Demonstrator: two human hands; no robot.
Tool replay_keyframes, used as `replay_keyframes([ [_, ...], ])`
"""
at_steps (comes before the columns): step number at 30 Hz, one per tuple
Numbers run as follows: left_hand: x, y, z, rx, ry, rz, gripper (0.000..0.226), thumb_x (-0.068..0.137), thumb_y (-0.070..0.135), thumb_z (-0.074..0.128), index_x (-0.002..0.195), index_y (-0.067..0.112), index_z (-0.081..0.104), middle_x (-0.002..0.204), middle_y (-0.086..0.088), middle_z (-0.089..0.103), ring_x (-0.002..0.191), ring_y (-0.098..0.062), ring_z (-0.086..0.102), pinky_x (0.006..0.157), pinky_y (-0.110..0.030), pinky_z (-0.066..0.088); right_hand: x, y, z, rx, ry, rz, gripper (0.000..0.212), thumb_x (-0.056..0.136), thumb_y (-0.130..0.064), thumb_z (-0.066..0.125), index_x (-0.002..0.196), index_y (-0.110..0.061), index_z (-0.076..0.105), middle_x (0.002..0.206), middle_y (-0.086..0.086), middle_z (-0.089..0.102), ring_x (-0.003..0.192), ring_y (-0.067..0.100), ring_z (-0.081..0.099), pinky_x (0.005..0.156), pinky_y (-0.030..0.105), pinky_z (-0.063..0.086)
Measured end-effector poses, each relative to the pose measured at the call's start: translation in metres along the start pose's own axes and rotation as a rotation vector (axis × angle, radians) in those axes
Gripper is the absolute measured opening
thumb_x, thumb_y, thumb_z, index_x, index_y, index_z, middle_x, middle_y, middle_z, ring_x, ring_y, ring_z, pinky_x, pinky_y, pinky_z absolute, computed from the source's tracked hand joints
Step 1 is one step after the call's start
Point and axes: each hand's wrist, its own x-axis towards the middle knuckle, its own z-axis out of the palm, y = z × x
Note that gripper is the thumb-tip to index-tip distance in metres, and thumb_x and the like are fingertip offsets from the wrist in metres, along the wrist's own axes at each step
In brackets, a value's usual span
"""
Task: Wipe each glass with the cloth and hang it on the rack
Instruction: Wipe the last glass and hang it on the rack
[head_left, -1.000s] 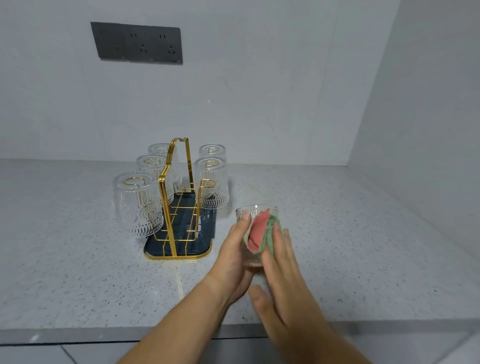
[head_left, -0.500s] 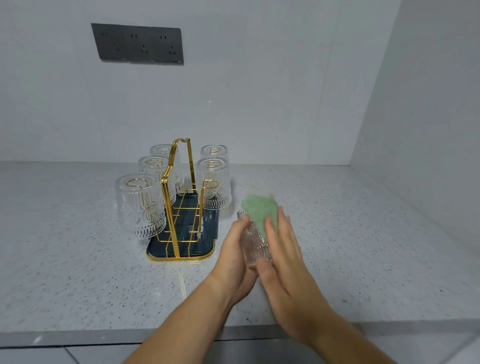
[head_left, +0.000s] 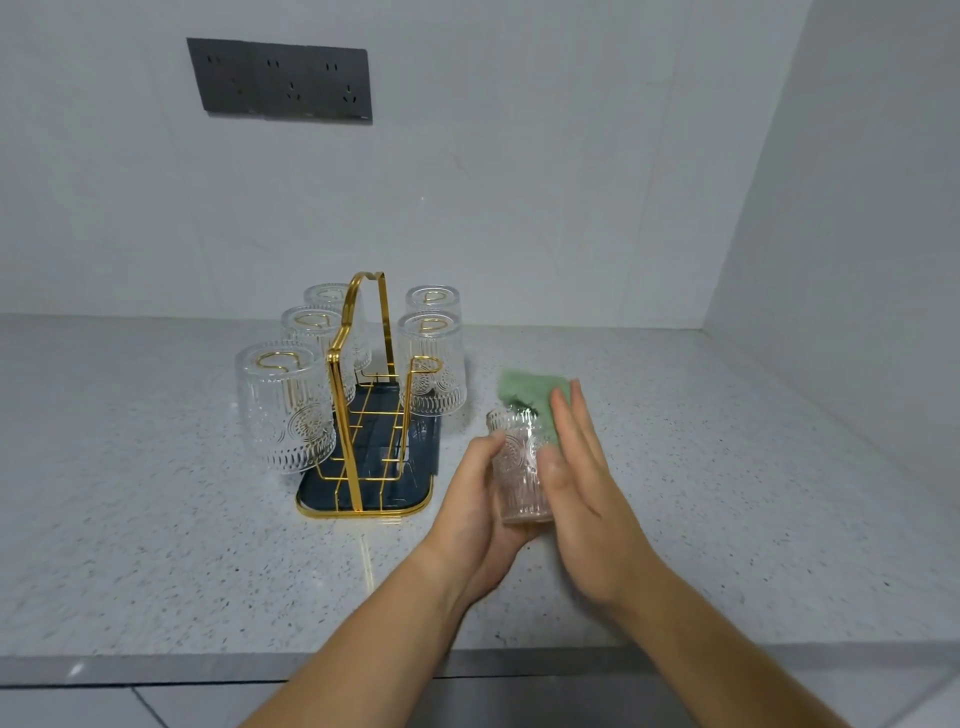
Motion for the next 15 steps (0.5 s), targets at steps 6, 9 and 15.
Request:
replay_keyframes([
  [6, -0.002, 0.003, 0.003, -0.097, 0.063, 0.027, 0.053, 0.107, 0.043, 0.039, 0.117, 0.01, 0.078, 0.115, -0.014, 0.078, 0.104, -0.028, 0.075, 0.094, -0.042, 0.058, -0.039, 0.018, 0.014, -0.226, -0.082, -0.2, 0.063, 0.103, -0.058, 0.021, 0.159, -0.04, -0.002, 0.165, -0.026, -0.023, 0.155, 0.007, -0.021, 0.128, 0.047, 0.003],
  [9, -0.001, 0.001, 0.006, -0.034, 0.05, 0.037, 0.053, 0.104, 0.052, 0.043, 0.108, 0.008, 0.074, 0.098, -0.014, 0.08, 0.09, -0.025, 0.078, 0.098, -0.046, 0.056, -0.053, 0.03, 0.014, -0.303, -0.055, -0.303, 0.066, 0.105, -0.059, 0.021, 0.163, -0.035, 0.0, 0.171, -0.012, -0.014, 0.159, 0.022, -0.011, 0.123, 0.051, 0.01],
  [15, -0.003, -0.001, 0.008, 0.032, 0.04, 0.03, 0.057, 0.106, 0.053, 0.04, 0.138, 0.013, 0.066, 0.133, -0.014, 0.072, 0.128, -0.03, 0.067, 0.11, -0.046, 0.051, -0.035, 0.013, 0.001, -0.223, -0.11, -0.147, 0.058, 0.104, -0.056, 0.02, 0.156, -0.045, -0.003, 0.162, -0.034, -0.024, 0.153, -0.001, -0.021, 0.127, 0.034, -0.002],
])
